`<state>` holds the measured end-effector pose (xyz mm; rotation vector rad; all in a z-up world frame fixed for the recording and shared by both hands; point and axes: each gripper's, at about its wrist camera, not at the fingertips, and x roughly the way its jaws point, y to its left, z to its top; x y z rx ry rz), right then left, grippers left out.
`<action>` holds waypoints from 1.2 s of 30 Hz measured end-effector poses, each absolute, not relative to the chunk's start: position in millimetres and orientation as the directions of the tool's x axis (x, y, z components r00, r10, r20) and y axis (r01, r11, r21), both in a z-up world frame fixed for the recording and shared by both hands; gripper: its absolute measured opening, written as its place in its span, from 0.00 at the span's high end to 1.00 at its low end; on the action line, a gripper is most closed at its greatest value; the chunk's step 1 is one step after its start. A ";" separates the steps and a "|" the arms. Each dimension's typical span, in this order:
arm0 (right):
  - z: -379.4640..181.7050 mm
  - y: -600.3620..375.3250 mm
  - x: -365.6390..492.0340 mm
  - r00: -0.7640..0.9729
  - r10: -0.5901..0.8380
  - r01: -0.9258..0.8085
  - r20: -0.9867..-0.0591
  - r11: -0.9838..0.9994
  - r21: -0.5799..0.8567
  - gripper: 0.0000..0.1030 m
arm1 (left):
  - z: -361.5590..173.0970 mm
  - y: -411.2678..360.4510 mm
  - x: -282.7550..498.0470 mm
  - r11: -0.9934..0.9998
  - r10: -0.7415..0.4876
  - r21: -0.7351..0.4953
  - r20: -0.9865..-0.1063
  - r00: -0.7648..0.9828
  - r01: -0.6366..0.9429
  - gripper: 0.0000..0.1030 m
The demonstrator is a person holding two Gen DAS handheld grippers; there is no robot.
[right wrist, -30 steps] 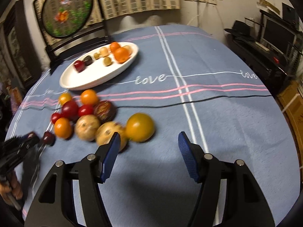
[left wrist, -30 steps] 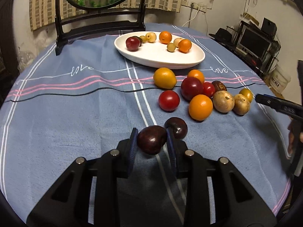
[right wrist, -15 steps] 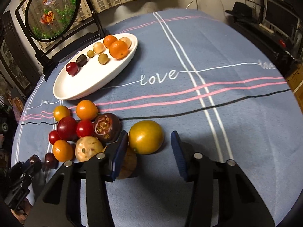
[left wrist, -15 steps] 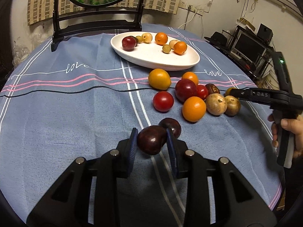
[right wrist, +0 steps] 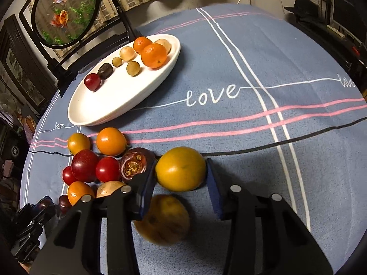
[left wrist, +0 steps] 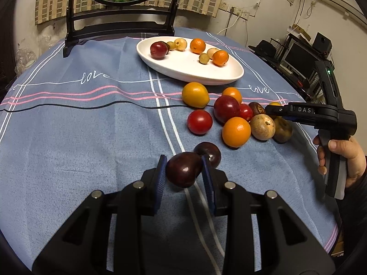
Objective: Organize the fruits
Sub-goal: 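Grasp a dark plum with the left tool while the right tool grasps the yellow citrus, then carry the dark plum and yellow citrus to the white plate and open both tools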
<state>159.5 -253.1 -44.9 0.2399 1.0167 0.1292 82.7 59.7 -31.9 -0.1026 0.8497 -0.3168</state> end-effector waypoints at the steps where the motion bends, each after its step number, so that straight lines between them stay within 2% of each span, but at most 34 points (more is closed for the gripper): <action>1: -44.2 -254.2 158.2 0.527 0.217 0.009 -0.822 0.965 0.260 0.59 | -32.0 60.2 82.8 0.948 -0.316 -0.216 -0.721 0.617 0.232 0.70; 14: -7.6 -259.8 122.0 0.637 0.186 -0.059 -0.748 0.979 0.193 0.59 | -23.1 47.5 78.4 0.954 -0.291 -0.172 -0.729 0.620 0.245 0.70; 22: 18.2 -248.9 114.3 0.681 0.233 -0.140 -0.694 0.972 0.189 0.59 | 24.5 31.4 72.6 0.952 -0.279 -0.101 -0.683 0.675 0.290 0.70; 29: 42.8 -235.7 117.5 0.722 0.240 -0.197 -0.649 0.970 0.140 0.59 | 64.7 21.1 106.0 0.945 -0.290 -0.081 -0.653 0.700 0.316 0.70; 36: 60.2 -209.8 153.7 0.744 0.239 -0.259 -0.624 0.964 0.060 0.59 | 74.9 4.3 169.8 0.948 -0.289 -0.102 -0.676 0.677 0.303 0.70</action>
